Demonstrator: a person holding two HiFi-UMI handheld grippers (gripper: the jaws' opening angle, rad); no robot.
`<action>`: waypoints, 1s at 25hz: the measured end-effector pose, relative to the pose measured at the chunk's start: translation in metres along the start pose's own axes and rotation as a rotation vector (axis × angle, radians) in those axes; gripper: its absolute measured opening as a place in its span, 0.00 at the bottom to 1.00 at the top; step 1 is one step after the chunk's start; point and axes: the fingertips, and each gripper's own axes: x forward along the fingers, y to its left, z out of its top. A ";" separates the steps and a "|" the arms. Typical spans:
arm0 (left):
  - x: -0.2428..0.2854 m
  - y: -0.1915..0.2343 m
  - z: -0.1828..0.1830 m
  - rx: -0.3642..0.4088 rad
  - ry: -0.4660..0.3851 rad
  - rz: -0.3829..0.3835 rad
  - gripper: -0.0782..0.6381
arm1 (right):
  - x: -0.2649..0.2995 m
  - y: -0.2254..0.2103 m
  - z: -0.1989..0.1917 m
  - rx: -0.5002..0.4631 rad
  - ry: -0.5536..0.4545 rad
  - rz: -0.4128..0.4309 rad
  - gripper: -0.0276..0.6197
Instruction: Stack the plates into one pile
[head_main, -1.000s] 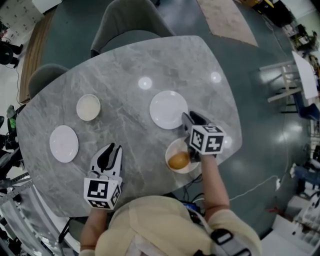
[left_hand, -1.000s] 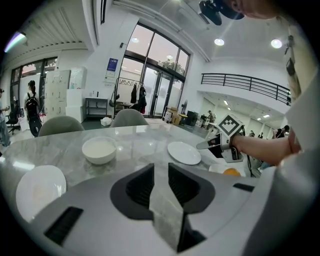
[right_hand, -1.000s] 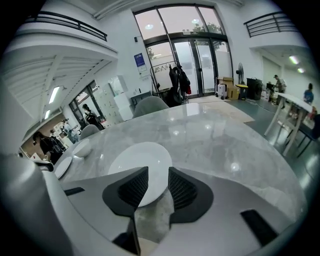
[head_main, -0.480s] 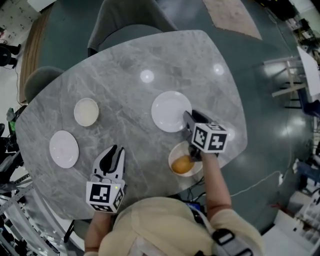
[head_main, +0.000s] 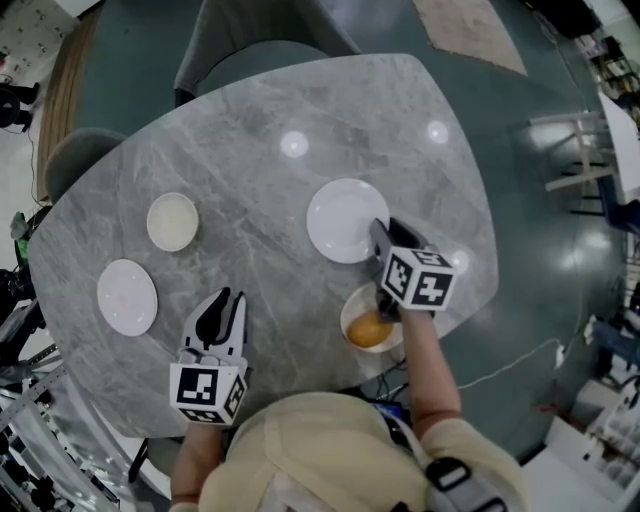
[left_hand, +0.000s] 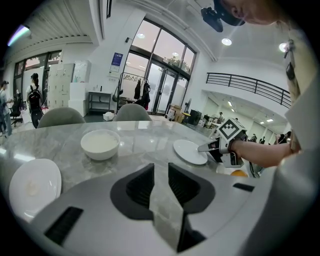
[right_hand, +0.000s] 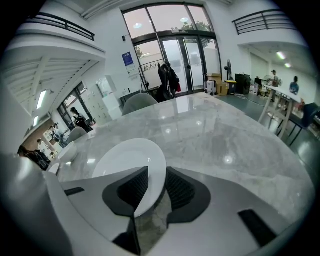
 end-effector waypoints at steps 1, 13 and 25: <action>-0.001 0.001 0.001 0.000 -0.002 0.002 0.23 | -0.001 0.002 0.002 0.002 -0.002 0.002 0.21; -0.025 0.016 0.000 -0.010 -0.045 0.068 0.23 | -0.013 0.005 0.009 0.026 -0.056 0.004 0.16; -0.068 0.013 0.001 -0.015 -0.129 0.138 0.23 | -0.058 0.046 0.013 0.036 -0.192 0.075 0.10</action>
